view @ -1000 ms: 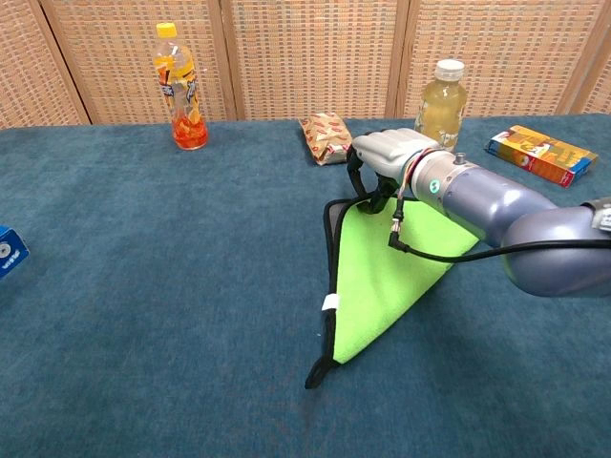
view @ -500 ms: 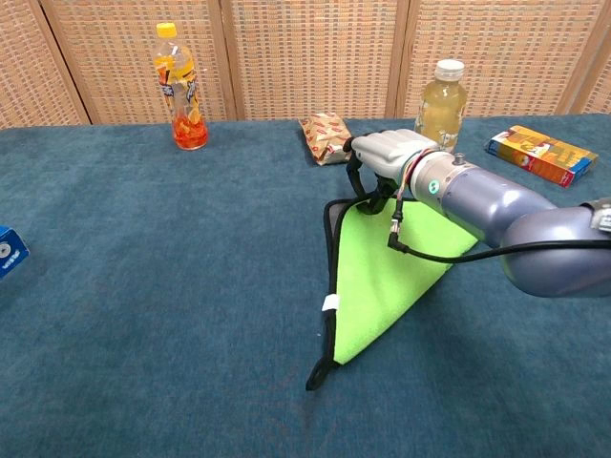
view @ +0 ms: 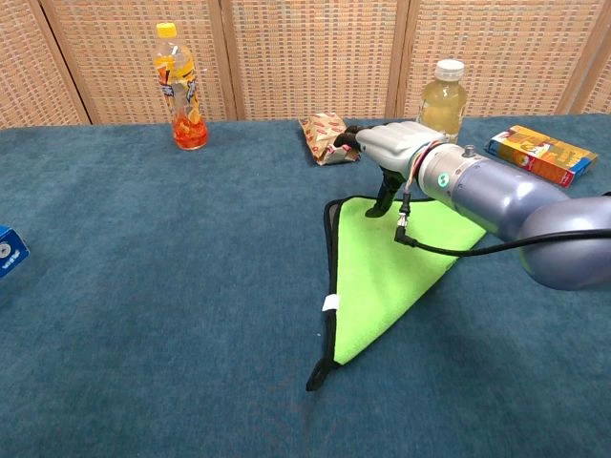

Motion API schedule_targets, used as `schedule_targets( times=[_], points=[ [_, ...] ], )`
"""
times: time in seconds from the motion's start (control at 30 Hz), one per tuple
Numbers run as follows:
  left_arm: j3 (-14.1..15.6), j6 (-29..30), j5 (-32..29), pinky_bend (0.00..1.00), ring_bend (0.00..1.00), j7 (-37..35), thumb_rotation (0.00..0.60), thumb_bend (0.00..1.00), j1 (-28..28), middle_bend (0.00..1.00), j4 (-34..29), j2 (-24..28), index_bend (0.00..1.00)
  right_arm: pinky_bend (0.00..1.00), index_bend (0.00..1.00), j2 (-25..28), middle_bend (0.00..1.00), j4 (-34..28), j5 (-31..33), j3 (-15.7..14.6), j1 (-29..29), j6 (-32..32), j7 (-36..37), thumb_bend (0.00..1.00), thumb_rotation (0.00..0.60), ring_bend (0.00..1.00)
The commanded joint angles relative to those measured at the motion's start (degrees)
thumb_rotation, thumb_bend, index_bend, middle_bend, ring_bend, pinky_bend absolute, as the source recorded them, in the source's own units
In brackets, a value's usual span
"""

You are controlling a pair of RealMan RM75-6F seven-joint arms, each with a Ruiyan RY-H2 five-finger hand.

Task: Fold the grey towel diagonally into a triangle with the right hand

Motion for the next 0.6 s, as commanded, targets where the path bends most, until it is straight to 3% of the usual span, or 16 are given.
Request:
schedule_targets(
  times=[0.03, 0.33, 0.6],
  points=[
    [0.02, 0.31, 0.21, 0.0, 0.0, -0.07, 0.6, 0.15, 0.09, 0.0, -0.06, 0.02, 0.0, 0.0, 0.06, 0.96, 0.0, -1.37, 0.53, 0.07, -0.4, 0.74, -1.19, 0.24, 0.6, 0.0],
    [-0.04, 0.58, 0.34, 0.0, 0.0, -0.45, 0.6, 0.15, 0.17, 0.0, 0.04, 0.09, 0.0, 0.0, 0.06, 5.99, 0.0, -8.57, 0.24, -0.62, -3.21, 5.23, -3.85, 0.24, 0.6, 0.0],
    [0.05, 0.05, -0.03, 0.0, 0.0, -0.97, 0.6, 0.15, 0.18, 0.0, 0.44, 0.11, 0.0, 0.0, 0.06, 19.5, 0.0, -28.62, -4.67, -7.32, -15.74, 18.03, -3.97, 0.19, 0.6, 0.0]
  ],
)
